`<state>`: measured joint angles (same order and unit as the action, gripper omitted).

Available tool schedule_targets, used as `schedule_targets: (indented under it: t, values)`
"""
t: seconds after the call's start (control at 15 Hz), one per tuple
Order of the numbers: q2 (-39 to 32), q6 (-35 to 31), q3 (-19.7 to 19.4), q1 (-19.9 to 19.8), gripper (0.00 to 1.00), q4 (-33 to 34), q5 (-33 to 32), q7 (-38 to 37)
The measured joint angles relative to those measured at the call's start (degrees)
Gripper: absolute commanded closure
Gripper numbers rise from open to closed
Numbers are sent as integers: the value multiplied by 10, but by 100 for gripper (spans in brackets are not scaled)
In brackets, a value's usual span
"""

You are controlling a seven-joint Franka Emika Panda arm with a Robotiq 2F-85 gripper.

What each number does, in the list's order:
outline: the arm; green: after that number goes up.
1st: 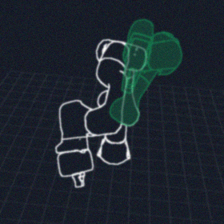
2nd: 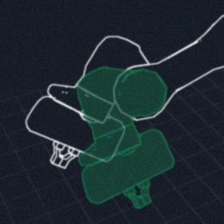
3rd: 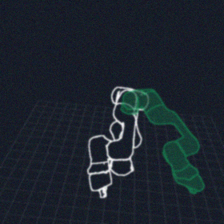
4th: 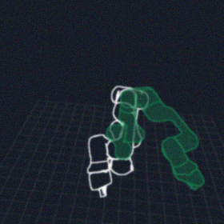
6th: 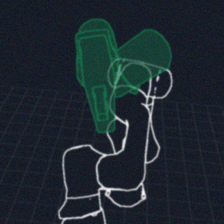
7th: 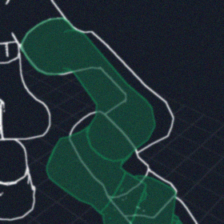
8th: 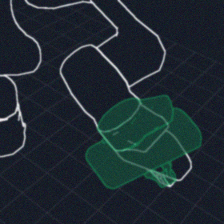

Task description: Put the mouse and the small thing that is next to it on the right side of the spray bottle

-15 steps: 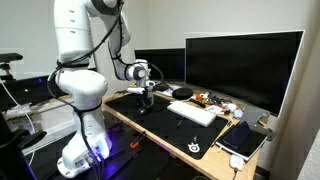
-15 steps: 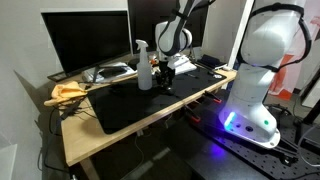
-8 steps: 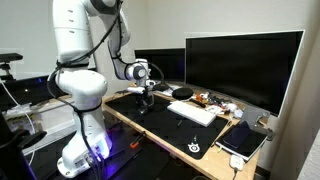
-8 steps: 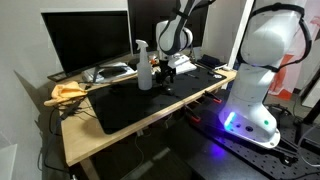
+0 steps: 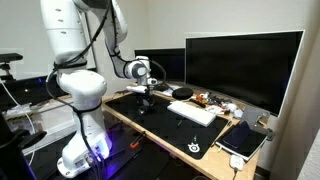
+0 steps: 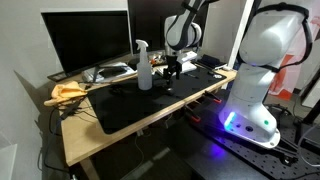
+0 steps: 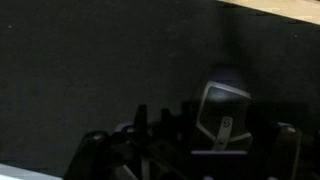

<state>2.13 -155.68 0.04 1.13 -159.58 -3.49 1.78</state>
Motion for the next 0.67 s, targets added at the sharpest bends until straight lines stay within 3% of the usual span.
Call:
schedule_targets:
  t: [0.67]
  values:
    - [74, 78, -94, -68, 0, 8, -16, 180]
